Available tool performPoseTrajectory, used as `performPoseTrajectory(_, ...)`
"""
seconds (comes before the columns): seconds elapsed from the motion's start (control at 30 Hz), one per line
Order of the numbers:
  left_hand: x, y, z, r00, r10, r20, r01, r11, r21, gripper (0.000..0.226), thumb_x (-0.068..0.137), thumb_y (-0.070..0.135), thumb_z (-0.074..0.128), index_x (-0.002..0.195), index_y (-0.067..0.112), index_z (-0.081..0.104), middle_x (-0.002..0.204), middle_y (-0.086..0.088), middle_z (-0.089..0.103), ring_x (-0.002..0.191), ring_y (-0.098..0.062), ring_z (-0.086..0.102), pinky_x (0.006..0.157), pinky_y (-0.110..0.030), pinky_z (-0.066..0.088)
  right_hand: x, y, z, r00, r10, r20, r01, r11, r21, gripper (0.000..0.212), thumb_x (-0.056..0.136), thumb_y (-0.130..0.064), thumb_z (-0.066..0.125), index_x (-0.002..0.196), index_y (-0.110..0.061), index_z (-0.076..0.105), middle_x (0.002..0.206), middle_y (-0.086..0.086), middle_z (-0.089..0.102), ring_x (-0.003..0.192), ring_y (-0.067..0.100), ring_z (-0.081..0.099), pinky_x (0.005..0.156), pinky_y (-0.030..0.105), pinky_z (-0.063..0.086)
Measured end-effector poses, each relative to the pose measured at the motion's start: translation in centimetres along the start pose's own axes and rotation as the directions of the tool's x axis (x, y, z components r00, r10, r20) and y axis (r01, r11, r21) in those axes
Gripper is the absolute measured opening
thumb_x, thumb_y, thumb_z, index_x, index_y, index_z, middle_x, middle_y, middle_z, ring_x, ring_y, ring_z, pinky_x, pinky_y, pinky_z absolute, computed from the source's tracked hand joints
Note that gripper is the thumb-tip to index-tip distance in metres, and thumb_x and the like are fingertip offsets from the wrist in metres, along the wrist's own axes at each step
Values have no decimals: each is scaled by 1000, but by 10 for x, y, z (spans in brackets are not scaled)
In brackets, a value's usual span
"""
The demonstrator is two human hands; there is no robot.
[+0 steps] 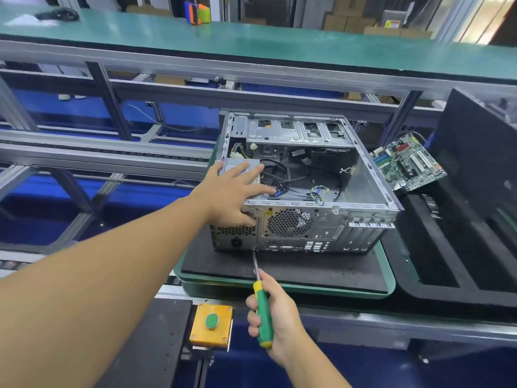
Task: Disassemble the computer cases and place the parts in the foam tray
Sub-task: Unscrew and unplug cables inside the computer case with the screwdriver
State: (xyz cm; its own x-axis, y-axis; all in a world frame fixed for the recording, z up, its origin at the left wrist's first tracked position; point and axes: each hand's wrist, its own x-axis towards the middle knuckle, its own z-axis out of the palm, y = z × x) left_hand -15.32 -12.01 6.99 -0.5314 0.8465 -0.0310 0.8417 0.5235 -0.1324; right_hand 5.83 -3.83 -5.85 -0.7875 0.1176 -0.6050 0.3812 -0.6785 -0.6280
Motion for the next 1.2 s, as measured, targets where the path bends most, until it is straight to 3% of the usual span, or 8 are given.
performPoseTrajectory(0.13,0,2,0,1000,2,-2,-2,1000,-17,77,84,72,52,148,60,10,166,9,-12,154,-20,-6,119,-61,-1,0,-2,-2,1000,-26,-12,25,997,-71,28,105,-28,42,119,-34,66,71,11,57,45,17,40,41,24,35)
performPoseTrajectory(0.2,-1,2,0,1000,3,1,-2,1000,-28,77,84,72,53,147,61,11,166,10,-12,154,-20,-6,119,-62,-1,-2,-3,-1,999,-28,-45,23,992,-125,25,104,-28,42,116,-24,63,71,10,57,44,17,40,41,24,35)
performPoseTrajectory(0.27,-1,1,0,1000,3,-4,-4,999,-32,76,84,72,53,147,60,11,166,10,-11,154,-20,-6,119,-62,-1,-2,-3,1,997,8,-75,-17,993,-118,25,101,-29,46,101,-8,58,68,9,57,43,16,40,40,23,33)
performPoseTrajectory(0.37,0,2,-2,1000,5,2,-5,999,-38,76,84,71,53,147,61,10,166,9,-11,154,-20,-6,119,-63,-2,1,0,1,992,69,-104,-75,996,-52,31,98,-31,51,85,-4,58,67,9,56,43,16,41,37,23,33)
performPoseTrajectory(0.57,1,3,-1,1000,-11,19,12,999,-49,90,84,71,54,153,51,-1,165,10,-15,153,-18,-9,119,-62,-3,3,4,-4,991,121,49,-127,982,140,31,78,-28,59,89,0,62,72,11,55,44,15,42,35,23,35)
performPoseTrajectory(0.7,1,3,-1,999,-29,39,30,999,-36,103,85,71,53,158,34,-10,164,11,-19,153,-16,-11,120,-60,-3,2,13,-4,993,102,66,-113,974,197,29,95,-25,53,102,2,59,73,10,56,47,17,45,39,27,40)
performPoseTrajectory(1.0,0,4,-3,998,-32,51,35,998,-54,103,87,69,53,158,30,-10,164,11,-19,153,-15,-12,120,-59,-5,-4,10,14,989,47,-140,-47,999,-4,31,106,-25,46,99,0,62,61,4,57,46,16,48,42,28,40)
performPoseTrajectory(1.2,-1,3,-1,999,-25,44,28,998,-52,102,86,70,53,158,32,-9,164,12,-18,153,-15,-11,121,-59,-4,-6,7,12,987,44,-152,-57,995,-84,32,106,-27,46,105,0,64,63,3,60,48,16,51,45,29,44)
